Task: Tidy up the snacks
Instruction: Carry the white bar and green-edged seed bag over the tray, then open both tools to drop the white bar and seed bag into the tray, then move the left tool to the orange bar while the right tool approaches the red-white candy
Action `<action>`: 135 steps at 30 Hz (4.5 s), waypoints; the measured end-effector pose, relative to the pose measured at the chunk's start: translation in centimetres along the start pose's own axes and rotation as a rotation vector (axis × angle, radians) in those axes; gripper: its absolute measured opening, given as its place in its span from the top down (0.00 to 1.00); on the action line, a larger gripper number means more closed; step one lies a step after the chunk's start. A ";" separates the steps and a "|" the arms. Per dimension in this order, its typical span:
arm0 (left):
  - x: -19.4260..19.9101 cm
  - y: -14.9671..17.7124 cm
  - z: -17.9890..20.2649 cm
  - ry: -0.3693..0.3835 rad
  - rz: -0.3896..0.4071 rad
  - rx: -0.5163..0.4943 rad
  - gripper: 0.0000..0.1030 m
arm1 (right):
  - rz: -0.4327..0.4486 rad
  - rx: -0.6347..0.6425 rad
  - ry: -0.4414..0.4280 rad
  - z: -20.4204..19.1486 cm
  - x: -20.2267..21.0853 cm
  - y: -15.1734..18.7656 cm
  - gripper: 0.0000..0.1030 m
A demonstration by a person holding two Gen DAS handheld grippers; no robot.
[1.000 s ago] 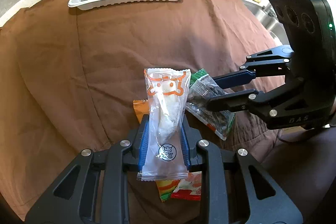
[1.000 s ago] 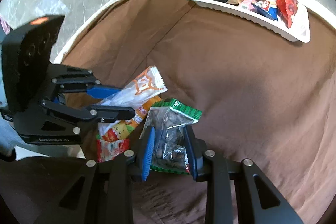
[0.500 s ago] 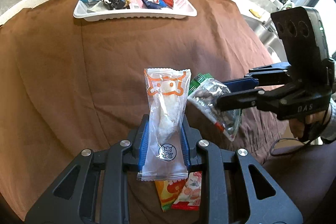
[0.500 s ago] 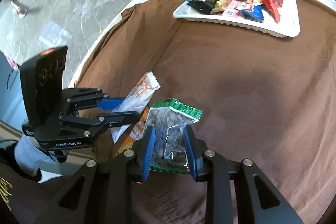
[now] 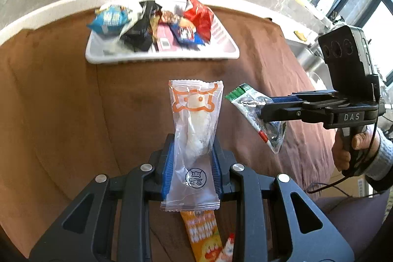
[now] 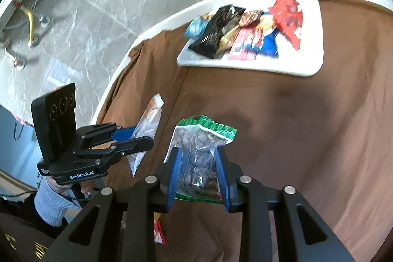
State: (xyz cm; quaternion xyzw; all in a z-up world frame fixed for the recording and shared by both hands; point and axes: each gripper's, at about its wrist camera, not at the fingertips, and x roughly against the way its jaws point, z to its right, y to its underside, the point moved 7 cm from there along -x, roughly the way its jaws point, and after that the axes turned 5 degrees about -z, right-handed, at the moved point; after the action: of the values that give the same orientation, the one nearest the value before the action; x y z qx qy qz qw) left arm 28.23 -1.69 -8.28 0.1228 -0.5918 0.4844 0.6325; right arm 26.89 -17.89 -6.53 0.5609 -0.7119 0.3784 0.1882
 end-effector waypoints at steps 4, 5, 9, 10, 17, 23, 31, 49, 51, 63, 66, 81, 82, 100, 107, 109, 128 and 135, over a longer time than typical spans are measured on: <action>-0.3 -2.9 -0.3 0.002 0.014 -0.009 0.76 | 0.038 -0.019 0.004 1.1 0.8 -2.4 0.70; -0.4 -3.5 -0.4 0.001 0.018 -0.011 0.76 | 0.043 -0.021 0.008 1.1 0.7 -2.9 0.70; -0.9 -6.7 -0.9 0.011 0.034 -0.006 0.76 | 0.082 -0.036 0.019 2.4 1.4 -5.6 0.70; -1.1 -7.5 -1.1 0.013 0.038 -0.003 0.76 | 0.090 -0.040 0.021 2.7 1.6 -6.1 0.70; -3.3 -13.2 -2.1 0.016 0.044 -0.003 0.76 | 0.145 -0.047 0.045 4.7 2.0 -10.9 0.70; -6.2 -17.5 -3.5 0.021 0.048 0.032 0.76 | 0.170 -0.040 0.068 6.0 1.1 -15.0 0.69; -9.2 -20.8 -4.9 -0.032 0.050 0.038 0.70 | 0.191 -0.009 0.169 7.1 -0.1 -18.0 0.48; -3.0 -12.9 -3.3 -0.104 0.099 0.013 0.50 | 0.202 0.133 0.220 1.3 3.4 -10.6 0.38; -2.0 -10.7 -3.3 -0.104 0.092 0.014 0.50 | 0.181 0.159 0.220 0.2 3.3 -8.8 0.37; 1.1 3.6 -1.7 -0.107 -0.027 0.022 0.50 | -0.029 0.417 0.154 -7.6 -0.6 2.6 0.35; 1.1 6.7 -0.9 -0.105 -0.068 0.005 0.50 | -0.100 0.490 0.143 -9.0 -2.2 5.5 0.35; -0.7 14.0 2.6 -0.076 -0.188 -0.035 0.50 | -0.227 0.483 0.103 -9.7 -4.7 12.3 0.32; -1.0 14.1 2.8 -0.074 -0.189 -0.041 0.50 | -0.228 0.474 0.103 -9.6 -4.6 12.5 0.32; -2.7 14.5 3.4 -0.149 -0.179 -0.116 0.59 | -0.229 0.519 0.146 -10.0 -4.6 15.2 0.21; -2.0 14.3 1.1 -0.168 -0.155 -0.064 0.70 | -0.239 0.588 0.167 -10.7 -5.3 15.5 0.20; -1.8 14.3 0.6 -0.156 -0.152 -0.048 0.70 | -0.239 0.607 0.178 -10.8 -5.6 15.5 0.20; -2.2 14.2 1.2 -0.122 -0.171 -0.084 0.70 | -0.320 0.998 0.258 -12.4 -9.9 16.7 0.20; -1.8 14.5 1.0 -0.113 -0.158 -0.074 0.70 | -0.369 1.116 0.244 -12.5 -11.3 17.5 0.30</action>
State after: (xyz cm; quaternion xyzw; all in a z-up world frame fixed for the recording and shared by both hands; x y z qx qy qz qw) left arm 16.92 3.99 -15.64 0.1730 -0.6326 0.4030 0.6383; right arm 11.86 0.34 -12.02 0.6416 -0.2698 0.7179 0.0082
